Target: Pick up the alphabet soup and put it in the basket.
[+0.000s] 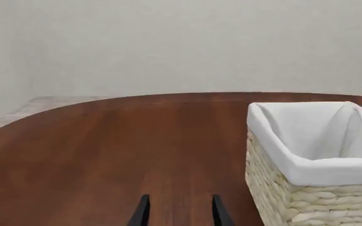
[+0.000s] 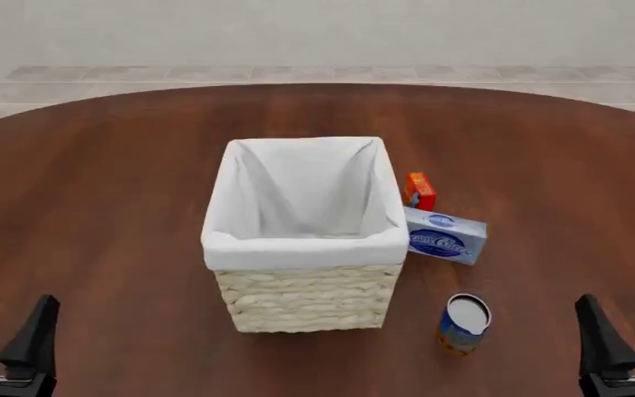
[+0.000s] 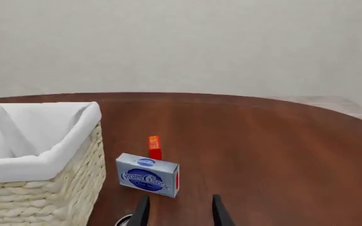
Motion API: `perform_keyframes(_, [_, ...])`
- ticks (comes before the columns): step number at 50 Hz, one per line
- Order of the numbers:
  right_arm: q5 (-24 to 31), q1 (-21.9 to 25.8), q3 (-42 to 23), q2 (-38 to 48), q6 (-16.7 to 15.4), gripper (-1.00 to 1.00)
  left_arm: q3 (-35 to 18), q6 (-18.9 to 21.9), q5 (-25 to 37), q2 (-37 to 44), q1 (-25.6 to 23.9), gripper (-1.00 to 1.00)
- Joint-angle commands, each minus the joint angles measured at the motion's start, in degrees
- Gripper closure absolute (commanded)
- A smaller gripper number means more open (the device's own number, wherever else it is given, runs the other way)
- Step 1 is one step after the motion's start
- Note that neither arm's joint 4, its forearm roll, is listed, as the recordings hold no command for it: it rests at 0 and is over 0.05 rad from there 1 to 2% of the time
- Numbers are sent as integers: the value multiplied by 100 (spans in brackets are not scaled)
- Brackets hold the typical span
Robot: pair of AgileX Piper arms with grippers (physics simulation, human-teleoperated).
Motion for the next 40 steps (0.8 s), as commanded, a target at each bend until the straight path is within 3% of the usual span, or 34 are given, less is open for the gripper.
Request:
perform_keyframes(1, [42,-7,-59,4,84,-100,-18,0,-8,31,-1,-100])
perform_keyframes(17, [205,112,-188,22,90,-100,-18,-1,-9,30,0,-100])
perform_keyframes(24, [407,137,-565,-2,-116,-100,-18,0,-8,32,0,-100])
perform_keyframes(33, [1022,459,-1328,-2,-226,-100,-18,1,-8,31,0,-100])
perform_keyframes(35, [1228,461,-1469,4,-388,-100,-18,0,-8,31,1,-100])
perform_keyframes(39, [1477,457,-1678,41,-326,-100,-18,0,-8,32,0,-100])
perform_keyframes(40, [1490,538,-1744,191,-177,-100,-18,-2,-8,31,1,-100])
